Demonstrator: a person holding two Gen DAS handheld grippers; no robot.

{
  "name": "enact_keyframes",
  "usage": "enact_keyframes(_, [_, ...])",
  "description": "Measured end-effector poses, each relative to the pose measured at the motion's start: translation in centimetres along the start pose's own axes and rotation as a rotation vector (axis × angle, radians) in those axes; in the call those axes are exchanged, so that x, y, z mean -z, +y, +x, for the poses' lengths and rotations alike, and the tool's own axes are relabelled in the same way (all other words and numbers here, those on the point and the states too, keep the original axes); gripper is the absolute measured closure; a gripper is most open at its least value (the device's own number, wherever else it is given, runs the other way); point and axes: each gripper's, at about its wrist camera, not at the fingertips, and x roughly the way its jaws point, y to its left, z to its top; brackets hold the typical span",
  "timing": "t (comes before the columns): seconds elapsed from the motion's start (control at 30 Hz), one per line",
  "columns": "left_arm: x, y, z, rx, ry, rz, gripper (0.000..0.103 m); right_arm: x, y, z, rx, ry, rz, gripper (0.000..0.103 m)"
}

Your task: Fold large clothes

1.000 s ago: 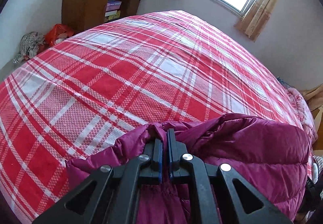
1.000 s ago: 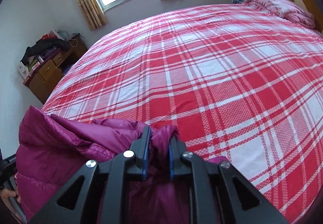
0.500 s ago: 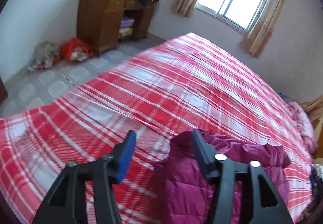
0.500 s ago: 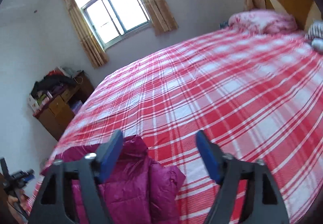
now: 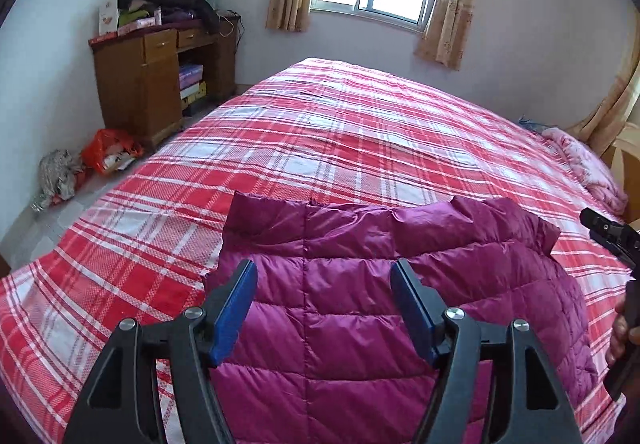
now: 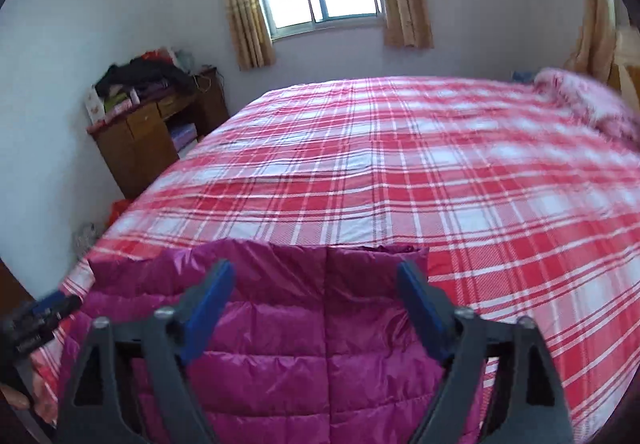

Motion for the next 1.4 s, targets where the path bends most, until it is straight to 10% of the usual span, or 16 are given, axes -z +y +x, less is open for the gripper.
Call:
enact_keyframes(0.33, [0.2, 3.3, 0.7, 0.06, -0.01, -0.155, 0.034, -0.3, -5.0, 9.1, 0.021, 0.231, -0.056, 0.024])
enact_keyframes(0.4, [0.2, 2.7, 1.0, 0.057, 0.001, -0.12, 0.034, -0.1, -4.2, 9.8, -0.021, 0.261, -0.086, 0.088])
enact_keyframes(0.5, [0.1, 1.8, 0.4, 0.048, -0.007, -0.065, 0.033, 0.5, -3.9, 8.4, -0.012, 0.241, -0.109, 0.097])
enact_keyframes(0.77, [-0.9, -1.2, 1.2, -0.003, -0.039, 0.023, 0.033, 2.2, -8.9, 3.0, 0.219, 0.164, -0.05, 0.097])
enact_keyframes(0.97, [-0.6, -1.0, 6.1, -0.112, 0.067, -0.004, 0.033, 4.3, -10.7, 3.0, 0.215, 0.14, 0.048, 0.097])
enact_keyframes(1.1, [-0.2, 0.4, 4.0, -0.069, 0.018, -0.058, 0.033, 2.4, -7.8, -1.4, 0.157, 0.003, -0.031, 0.085])
enact_keyframes(1.27, [0.1, 2.9, 0.4, -0.117, -0.099, -0.165, 0.033, 3.5, -0.4, -3.9, 0.004, 0.106, -0.243, 0.079])
enact_keyframes(1.4, [-0.2, 4.4, 1.4, -0.186, -0.07, -0.194, 0.033, 4.2, 3.8, -2.6, 0.069, 0.161, -0.362, 0.078])
